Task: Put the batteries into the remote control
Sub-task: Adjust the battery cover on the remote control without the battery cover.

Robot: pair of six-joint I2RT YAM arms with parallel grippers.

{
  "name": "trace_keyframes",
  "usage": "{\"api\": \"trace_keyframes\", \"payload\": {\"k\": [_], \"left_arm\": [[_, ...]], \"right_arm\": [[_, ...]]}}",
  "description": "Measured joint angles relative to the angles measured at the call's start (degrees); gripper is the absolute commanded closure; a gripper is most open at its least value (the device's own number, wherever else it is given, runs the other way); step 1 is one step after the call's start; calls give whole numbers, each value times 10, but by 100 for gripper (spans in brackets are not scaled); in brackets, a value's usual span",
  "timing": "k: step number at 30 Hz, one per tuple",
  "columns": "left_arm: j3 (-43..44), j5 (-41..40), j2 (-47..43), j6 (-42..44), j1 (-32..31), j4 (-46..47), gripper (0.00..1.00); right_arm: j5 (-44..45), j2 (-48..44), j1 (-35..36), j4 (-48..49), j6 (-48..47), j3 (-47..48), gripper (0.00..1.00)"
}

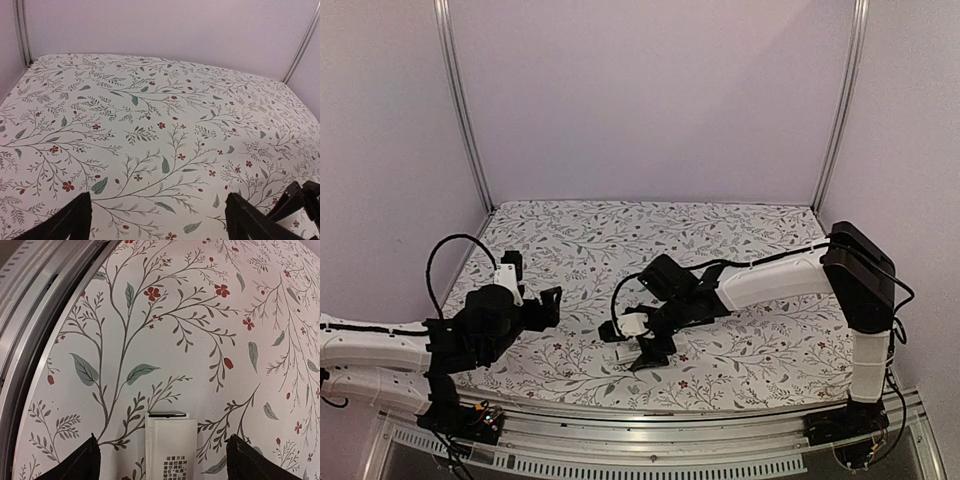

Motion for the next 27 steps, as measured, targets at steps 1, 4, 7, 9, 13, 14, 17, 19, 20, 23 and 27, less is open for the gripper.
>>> {"api": "trace_keyframes", "payload": {"k": [1, 4, 7, 9, 13, 14, 17, 19, 20, 23, 27], "left_arm": [[-5, -6, -6, 0, 0, 2, 8], [-19, -19, -18, 1, 5, 3, 7], [-24, -26, -23, 3, 9, 3, 7], [-25, -28, -26, 5, 12, 4, 7], [-25, -29, -27, 12, 17, 4, 7], [-25, -29, -27, 13, 17, 4, 7], [-25, -31, -31, 14, 19, 4, 7], [-26, -31, -33, 15, 19, 4, 7], [-26, -31, -34, 15, 20, 4, 7], [-26, -31, -34, 16, 21, 4, 7], [-26, -31, -34, 18, 22, 4, 7]], "right_arm": [[5, 5, 0, -2, -4, 6, 16], [16, 15, 3, -10, -16, 21, 18], [27, 23, 7, -14, -28, 28, 20], [34, 29, 9, -16, -32, 29, 21], [39, 41, 11, -26, -39, 34, 26], [40, 42, 12, -27, -40, 35, 27], [45, 42, 14, -28, -40, 36, 35], [49, 42, 15, -28, -41, 36, 38], [49, 42, 17, -29, -41, 36, 38], [51, 42, 21, -30, -39, 36, 44], [55, 42, 24, -30, -38, 36, 49]]}}
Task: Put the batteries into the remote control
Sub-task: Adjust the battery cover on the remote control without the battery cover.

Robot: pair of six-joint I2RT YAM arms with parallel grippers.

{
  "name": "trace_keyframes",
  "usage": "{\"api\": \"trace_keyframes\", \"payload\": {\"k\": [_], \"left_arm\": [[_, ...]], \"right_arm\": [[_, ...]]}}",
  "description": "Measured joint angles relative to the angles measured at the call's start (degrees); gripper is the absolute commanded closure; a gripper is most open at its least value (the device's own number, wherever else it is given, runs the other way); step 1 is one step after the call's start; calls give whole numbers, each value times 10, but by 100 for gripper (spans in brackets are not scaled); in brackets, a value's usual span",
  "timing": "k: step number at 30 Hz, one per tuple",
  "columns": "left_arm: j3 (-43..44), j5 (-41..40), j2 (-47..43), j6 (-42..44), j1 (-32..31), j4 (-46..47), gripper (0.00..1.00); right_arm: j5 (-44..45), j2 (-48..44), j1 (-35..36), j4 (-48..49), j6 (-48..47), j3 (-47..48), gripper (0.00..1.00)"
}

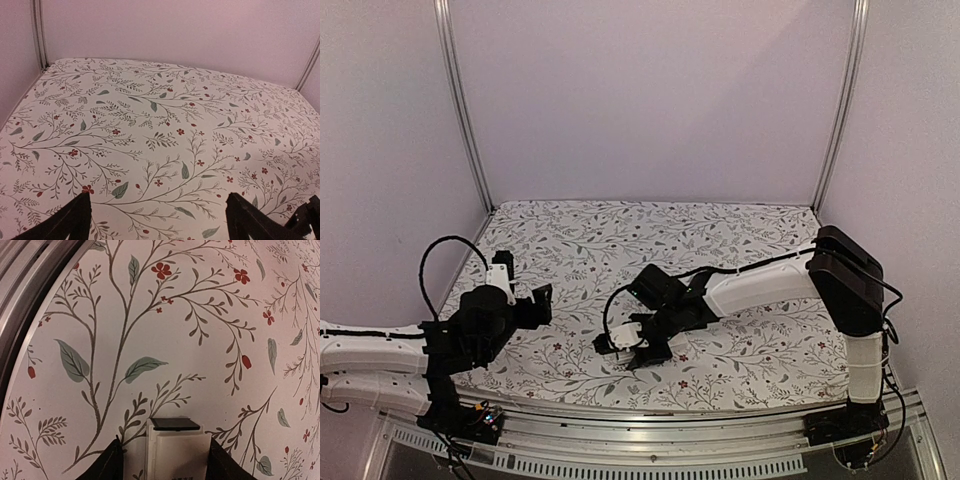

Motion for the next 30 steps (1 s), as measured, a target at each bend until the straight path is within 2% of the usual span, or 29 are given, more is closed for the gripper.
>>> {"api": "trace_keyframes", "payload": {"k": [4, 12, 21, 27, 30], "left_arm": [[0, 0, 0, 0, 1, 0, 7], [0, 0, 0, 2, 2, 0, 7], [0, 0, 0, 8, 2, 0, 7], [0, 7, 2, 27, 2, 0, 10], [0, 7, 2, 43, 1, -2, 10]], "right_arm": [[6, 0, 1, 0, 3, 0, 54], [11, 0, 1, 0, 6, 0, 56], [17, 0, 1, 3, 17, 2, 36], [-1, -3, 1, 3, 40, 2, 28], [-37, -35, 1, 29, 64, -20, 26]]}}
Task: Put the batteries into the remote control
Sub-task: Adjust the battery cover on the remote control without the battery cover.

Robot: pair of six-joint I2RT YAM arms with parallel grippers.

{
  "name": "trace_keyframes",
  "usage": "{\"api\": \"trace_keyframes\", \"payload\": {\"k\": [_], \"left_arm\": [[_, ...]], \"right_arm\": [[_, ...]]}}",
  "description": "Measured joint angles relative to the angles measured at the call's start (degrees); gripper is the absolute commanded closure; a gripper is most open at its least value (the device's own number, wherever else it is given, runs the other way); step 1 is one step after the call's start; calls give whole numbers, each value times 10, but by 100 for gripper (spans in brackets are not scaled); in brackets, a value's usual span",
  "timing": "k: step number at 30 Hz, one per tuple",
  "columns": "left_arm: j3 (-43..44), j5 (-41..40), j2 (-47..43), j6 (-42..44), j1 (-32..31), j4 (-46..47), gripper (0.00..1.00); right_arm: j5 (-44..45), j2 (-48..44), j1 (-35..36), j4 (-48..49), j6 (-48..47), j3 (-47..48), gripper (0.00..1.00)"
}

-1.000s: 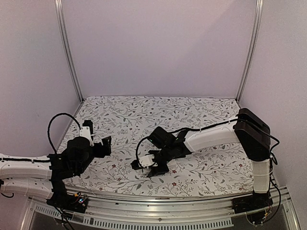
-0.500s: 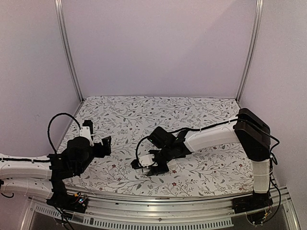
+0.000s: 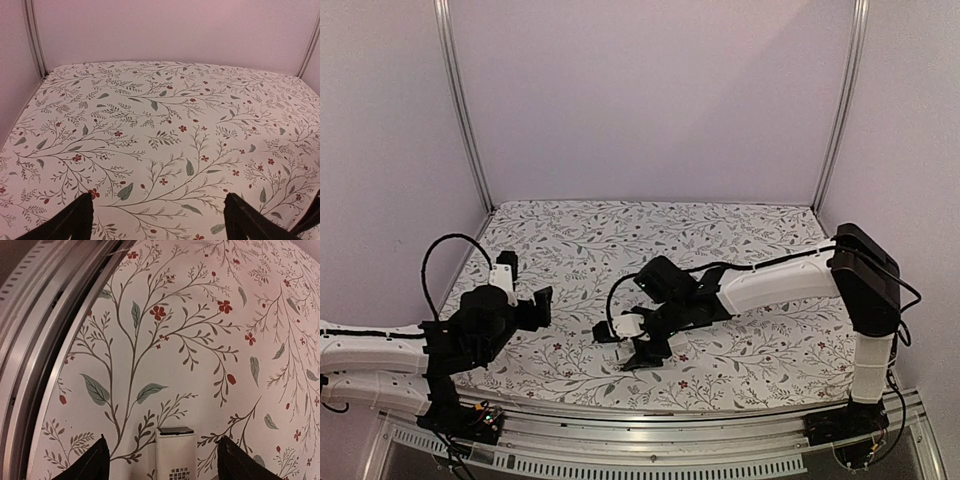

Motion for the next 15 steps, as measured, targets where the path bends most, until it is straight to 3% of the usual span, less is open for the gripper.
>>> {"api": "trace_keyframes", "payload": {"k": [4, 7, 11, 15], "left_arm": [[0, 12, -1, 37, -6, 11, 9], [0, 48, 2, 84, -18, 38, 2], [6, 142, 49, 161, -40, 69, 0], [52, 245, 142, 221, -74, 58, 0]], "right_arm": [[-27, -94, -7, 58, 65, -57, 27], [-26, -147, -27, 94, 153, -61, 28], [-12, -179, -92, 133, 296, -75, 31], [71, -189, -168, 121, 433, -110, 35]]}}
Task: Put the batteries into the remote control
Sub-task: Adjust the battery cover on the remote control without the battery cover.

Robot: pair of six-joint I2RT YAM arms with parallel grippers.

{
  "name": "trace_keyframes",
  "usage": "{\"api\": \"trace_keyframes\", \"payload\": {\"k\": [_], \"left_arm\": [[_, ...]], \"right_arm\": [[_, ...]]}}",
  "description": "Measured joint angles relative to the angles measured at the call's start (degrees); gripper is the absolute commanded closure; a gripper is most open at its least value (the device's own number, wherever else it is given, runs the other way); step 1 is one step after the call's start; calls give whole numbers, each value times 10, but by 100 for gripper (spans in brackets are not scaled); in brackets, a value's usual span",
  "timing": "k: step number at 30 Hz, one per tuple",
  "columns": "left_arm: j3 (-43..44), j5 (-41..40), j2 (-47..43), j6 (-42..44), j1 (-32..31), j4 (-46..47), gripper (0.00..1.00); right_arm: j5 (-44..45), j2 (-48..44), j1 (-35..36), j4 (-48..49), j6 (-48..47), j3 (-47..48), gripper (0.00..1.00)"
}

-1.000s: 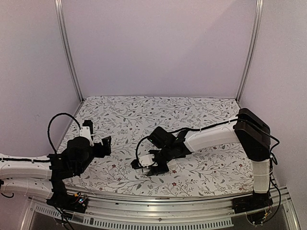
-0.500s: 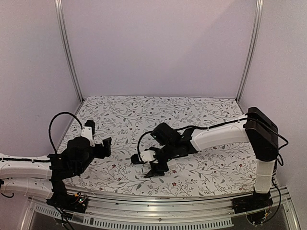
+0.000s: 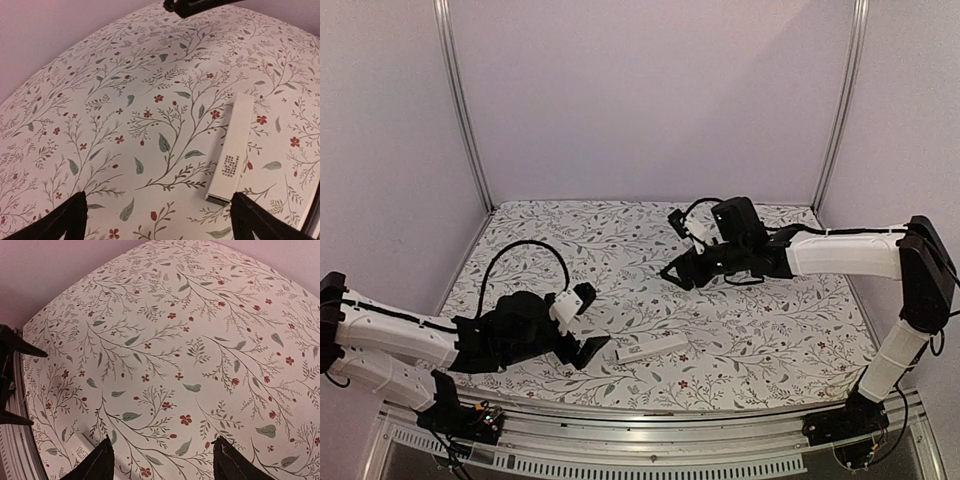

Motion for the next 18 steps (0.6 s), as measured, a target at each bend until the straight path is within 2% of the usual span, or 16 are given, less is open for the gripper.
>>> {"api": "trace_keyframes", "payload": {"k": [5, 8, 15, 18], "left_arm": [[79, 93, 135, 47, -19, -30, 0], [124, 119, 202, 75, -21, -56, 0], [153, 156, 256, 121, -21, -92, 1], [158, 163, 266, 130, -21, -92, 5]], "right_arm": [[61, 0, -17, -79, 104, -4, 36], [67, -1, -12, -115, 151, -11, 39], [54, -12, -4, -142, 228, -82, 45], [46, -12, 2, -144, 240, -91, 47]]}}
